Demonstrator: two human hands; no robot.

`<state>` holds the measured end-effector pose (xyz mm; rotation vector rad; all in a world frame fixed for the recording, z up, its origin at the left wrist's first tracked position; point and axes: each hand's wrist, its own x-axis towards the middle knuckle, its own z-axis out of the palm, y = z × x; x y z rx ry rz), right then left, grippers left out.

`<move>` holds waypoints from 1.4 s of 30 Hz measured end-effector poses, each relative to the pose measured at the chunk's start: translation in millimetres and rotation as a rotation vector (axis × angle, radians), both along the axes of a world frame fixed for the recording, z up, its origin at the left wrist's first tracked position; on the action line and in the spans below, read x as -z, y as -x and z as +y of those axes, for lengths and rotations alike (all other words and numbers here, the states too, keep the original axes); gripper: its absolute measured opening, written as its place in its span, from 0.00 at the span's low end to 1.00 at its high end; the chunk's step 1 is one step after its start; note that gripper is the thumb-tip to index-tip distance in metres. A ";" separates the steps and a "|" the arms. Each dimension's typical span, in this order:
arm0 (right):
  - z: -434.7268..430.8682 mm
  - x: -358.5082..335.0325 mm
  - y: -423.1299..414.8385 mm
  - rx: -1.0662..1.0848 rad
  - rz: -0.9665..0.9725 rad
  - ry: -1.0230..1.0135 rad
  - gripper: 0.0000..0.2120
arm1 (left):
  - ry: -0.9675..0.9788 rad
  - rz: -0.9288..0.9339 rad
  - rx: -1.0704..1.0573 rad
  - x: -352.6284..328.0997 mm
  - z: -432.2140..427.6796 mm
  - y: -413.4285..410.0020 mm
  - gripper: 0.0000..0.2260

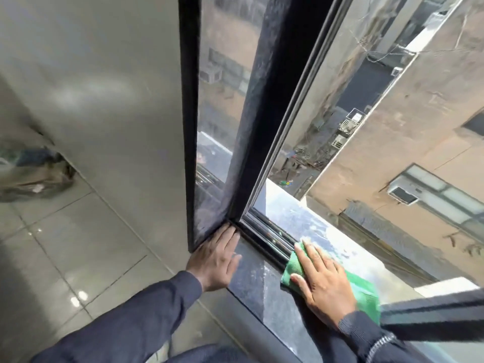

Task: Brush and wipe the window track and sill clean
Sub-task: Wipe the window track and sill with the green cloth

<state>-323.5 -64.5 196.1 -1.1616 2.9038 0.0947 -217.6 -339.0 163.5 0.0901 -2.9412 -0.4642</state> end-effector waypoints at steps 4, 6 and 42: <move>-58.6 -0.6 3.6 0.007 0.025 0.030 0.30 | -0.006 0.000 0.017 -2.3 1.0 0.9 0.25; -100.7 0.1 7.6 -0.007 0.000 0.054 0.31 | 0.004 0.018 0.014 -2.7 1.8 0.7 0.25; -50.5 -26.3 -35.0 0.131 0.177 0.506 0.13 | -0.165 0.012 0.031 -6.5 -2.4 -0.8 0.27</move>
